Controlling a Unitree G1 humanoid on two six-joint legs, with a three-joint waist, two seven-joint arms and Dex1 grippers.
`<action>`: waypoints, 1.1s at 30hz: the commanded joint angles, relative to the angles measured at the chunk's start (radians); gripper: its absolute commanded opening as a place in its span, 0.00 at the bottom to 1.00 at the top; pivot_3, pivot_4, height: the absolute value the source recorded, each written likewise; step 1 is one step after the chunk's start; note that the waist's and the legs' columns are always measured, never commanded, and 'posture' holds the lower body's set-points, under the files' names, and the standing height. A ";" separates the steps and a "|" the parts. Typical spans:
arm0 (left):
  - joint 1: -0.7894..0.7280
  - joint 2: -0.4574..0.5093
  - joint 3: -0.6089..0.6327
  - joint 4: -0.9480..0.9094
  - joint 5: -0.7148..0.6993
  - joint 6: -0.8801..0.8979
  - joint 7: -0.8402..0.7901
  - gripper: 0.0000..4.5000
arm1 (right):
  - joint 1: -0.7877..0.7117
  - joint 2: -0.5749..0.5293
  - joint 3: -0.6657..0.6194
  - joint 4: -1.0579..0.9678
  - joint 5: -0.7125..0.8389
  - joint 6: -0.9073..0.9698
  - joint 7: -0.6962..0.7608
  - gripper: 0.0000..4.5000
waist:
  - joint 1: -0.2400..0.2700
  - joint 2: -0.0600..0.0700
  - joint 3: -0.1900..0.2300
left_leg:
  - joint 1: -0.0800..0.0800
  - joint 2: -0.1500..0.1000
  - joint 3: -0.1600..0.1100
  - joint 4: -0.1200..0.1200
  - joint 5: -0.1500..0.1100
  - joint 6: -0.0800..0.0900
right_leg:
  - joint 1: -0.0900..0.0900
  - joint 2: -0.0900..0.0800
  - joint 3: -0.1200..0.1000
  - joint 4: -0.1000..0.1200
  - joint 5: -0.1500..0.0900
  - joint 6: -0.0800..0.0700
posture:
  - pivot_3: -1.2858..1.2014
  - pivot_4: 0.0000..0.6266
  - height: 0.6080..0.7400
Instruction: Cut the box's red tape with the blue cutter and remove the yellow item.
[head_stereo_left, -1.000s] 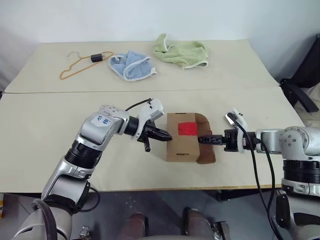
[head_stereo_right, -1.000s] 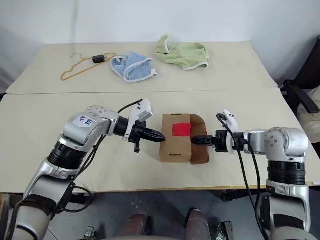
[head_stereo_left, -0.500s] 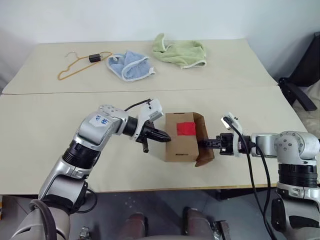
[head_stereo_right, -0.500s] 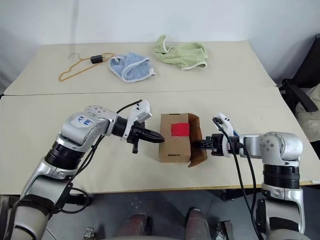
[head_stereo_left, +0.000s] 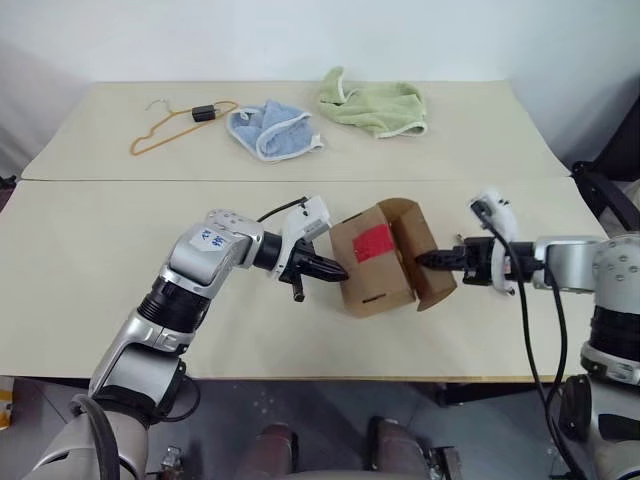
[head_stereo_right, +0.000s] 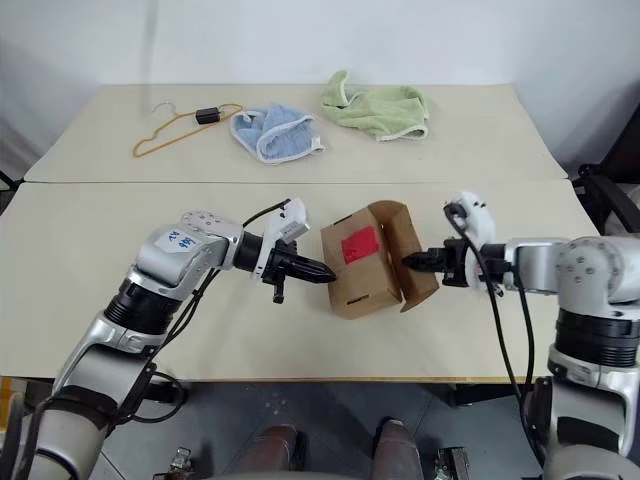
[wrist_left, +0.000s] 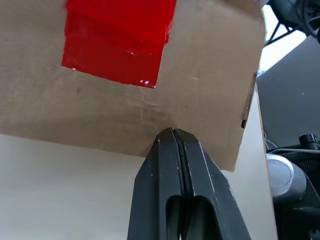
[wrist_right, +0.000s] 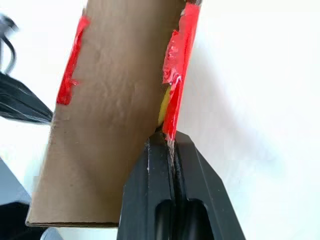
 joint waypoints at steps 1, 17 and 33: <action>-0.004 -0.043 -0.025 0.042 0.024 -0.033 0.026 0.00 | 0.002 -0.063 -0.031 -0.082 0.120 0.005 -0.093 0.00 | 0.000 0.000 0.000 | 0.000 0.000 0.000 0.000 0.000 0.000 | 0.000 0.000 0.000 0.000 0.000 0.000 | 0.52 0.24 1.00; -0.008 -0.108 0.028 0.111 0.038 -0.129 0.068 0.00 | -0.070 -0.170 0.082 -0.159 0.426 0.005 -0.456 0.00 | -0.005 0.000 0.000 | -0.001 0.001 0.001 0.000 0.000 0.000 | -0.001 0.000 0.000 -0.001 0.000 0.000 | 0.52 0.24 1.00; -0.169 -0.061 0.245 0.232 -0.067 -0.165 0.023 0.00 | -0.196 -0.221 0.236 -0.191 0.483 0.005 -0.640 0.00 | -0.003 -0.001 0.002 | -0.005 0.001 0.000 0.000 0.000 0.001 | -0.005 0.000 -0.001 -0.001 0.000 0.000 | 0.52 0.24 1.00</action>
